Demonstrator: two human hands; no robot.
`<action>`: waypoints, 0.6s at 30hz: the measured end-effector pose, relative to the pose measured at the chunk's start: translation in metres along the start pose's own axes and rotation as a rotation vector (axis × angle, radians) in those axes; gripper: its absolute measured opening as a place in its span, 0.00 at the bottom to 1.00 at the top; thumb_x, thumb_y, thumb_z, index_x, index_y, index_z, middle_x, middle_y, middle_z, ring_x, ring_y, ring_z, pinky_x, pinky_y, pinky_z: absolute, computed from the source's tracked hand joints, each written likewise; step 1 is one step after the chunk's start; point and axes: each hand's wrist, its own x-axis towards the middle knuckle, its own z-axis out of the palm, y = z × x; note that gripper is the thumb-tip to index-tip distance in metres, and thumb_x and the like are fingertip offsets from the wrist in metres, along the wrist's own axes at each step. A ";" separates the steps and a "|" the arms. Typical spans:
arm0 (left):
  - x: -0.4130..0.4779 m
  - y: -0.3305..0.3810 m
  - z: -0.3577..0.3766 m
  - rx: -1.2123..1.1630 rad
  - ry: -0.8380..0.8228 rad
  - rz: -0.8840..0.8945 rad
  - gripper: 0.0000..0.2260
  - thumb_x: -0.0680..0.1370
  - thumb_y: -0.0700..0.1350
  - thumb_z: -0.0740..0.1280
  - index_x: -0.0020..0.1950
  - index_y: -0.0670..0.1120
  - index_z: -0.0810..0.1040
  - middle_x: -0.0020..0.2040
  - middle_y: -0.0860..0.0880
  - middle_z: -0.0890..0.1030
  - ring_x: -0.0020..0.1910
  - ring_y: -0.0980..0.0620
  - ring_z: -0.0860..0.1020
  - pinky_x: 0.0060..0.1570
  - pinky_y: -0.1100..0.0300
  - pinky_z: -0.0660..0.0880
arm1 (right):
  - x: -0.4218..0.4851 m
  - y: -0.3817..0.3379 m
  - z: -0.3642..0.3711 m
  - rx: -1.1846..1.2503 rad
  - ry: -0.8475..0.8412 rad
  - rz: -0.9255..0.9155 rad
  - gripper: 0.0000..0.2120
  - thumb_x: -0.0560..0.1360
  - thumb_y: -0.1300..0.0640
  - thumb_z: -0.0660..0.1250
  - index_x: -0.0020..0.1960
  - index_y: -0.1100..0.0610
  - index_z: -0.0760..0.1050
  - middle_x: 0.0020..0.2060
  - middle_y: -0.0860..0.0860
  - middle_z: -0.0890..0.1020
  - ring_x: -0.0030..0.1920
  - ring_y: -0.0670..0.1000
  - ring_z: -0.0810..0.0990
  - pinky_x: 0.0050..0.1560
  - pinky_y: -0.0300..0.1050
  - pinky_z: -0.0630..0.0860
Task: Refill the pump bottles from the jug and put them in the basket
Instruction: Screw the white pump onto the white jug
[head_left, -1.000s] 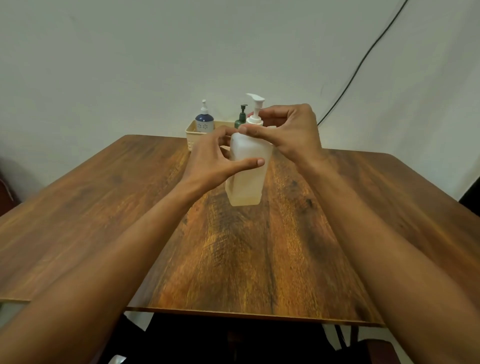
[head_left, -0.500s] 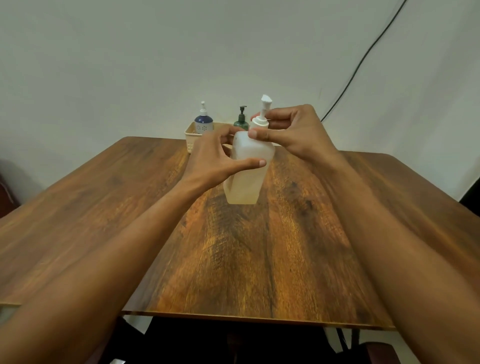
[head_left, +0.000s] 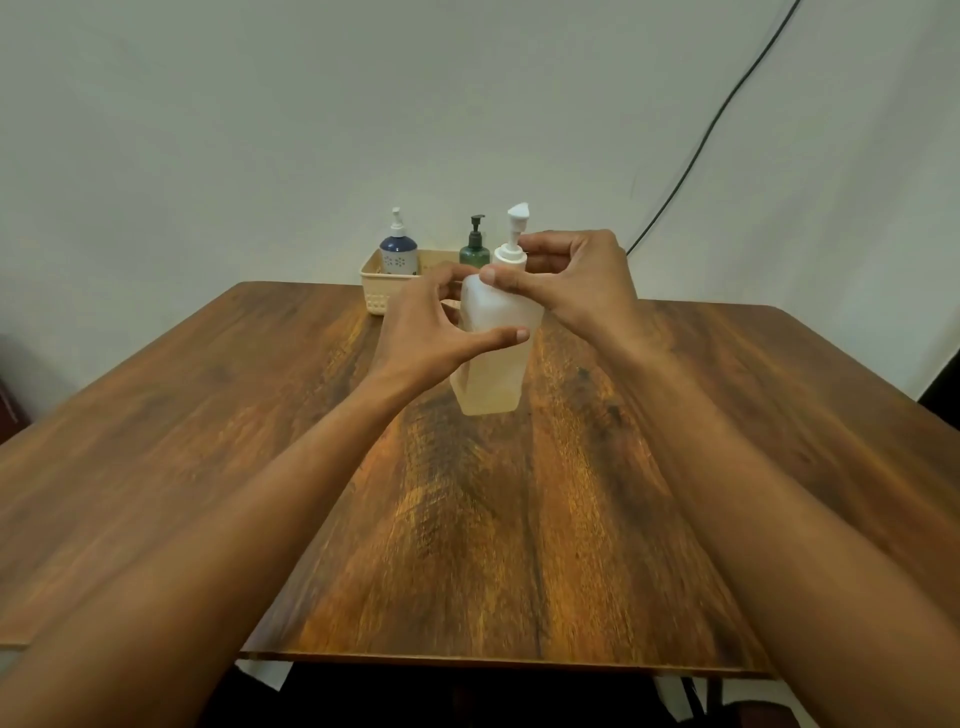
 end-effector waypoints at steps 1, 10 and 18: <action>0.004 -0.002 0.004 -0.015 -0.004 -0.006 0.34 0.64 0.62 0.83 0.64 0.50 0.80 0.56 0.55 0.84 0.53 0.60 0.82 0.49 0.57 0.84 | 0.002 0.003 -0.001 0.002 -0.006 -0.004 0.27 0.68 0.46 0.85 0.64 0.54 0.86 0.50 0.44 0.90 0.51 0.38 0.88 0.55 0.39 0.85; 0.075 -0.019 0.069 -0.006 -0.114 -0.021 0.37 0.62 0.67 0.81 0.66 0.51 0.77 0.56 0.58 0.79 0.53 0.61 0.80 0.49 0.63 0.81 | 0.056 0.044 -0.042 -0.119 -0.008 0.011 0.23 0.76 0.49 0.79 0.69 0.54 0.83 0.62 0.48 0.88 0.60 0.43 0.86 0.64 0.46 0.83; 0.157 -0.051 0.154 0.120 -0.257 -0.037 0.41 0.63 0.66 0.80 0.71 0.51 0.77 0.62 0.52 0.83 0.58 0.54 0.82 0.56 0.52 0.82 | 0.127 0.115 -0.077 -0.273 0.043 0.070 0.21 0.76 0.52 0.80 0.68 0.55 0.84 0.61 0.51 0.88 0.56 0.45 0.86 0.60 0.44 0.84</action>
